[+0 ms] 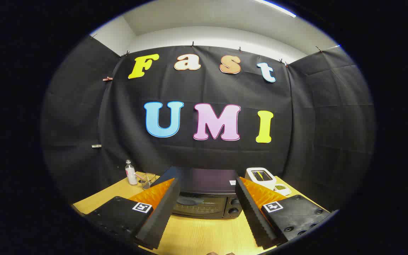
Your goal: Open the toaster oven, put the food inside, and close the toaster oven door.
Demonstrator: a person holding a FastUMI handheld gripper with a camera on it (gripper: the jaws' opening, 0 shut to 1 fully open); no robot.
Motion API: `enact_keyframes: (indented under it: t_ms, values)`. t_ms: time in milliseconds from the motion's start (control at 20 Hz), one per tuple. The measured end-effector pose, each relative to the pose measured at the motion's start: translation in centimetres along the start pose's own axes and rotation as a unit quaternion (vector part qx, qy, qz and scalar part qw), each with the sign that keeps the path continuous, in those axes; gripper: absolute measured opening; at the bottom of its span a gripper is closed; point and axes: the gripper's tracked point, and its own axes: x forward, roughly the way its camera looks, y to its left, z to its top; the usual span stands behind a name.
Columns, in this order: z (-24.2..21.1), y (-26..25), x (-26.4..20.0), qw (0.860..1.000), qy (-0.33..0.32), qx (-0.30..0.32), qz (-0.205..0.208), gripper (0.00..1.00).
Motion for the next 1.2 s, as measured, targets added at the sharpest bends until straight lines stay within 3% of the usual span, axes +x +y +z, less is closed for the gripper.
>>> enact_keyframes:
  t_ms: [950,1200]
  values:
    - [-0.9,2.6,-0.2,1.000,0.007,0.004,0.018,0.97]
    - [-3.2,3.5,1.1,0.999,0.042,0.010,0.019,0.97]
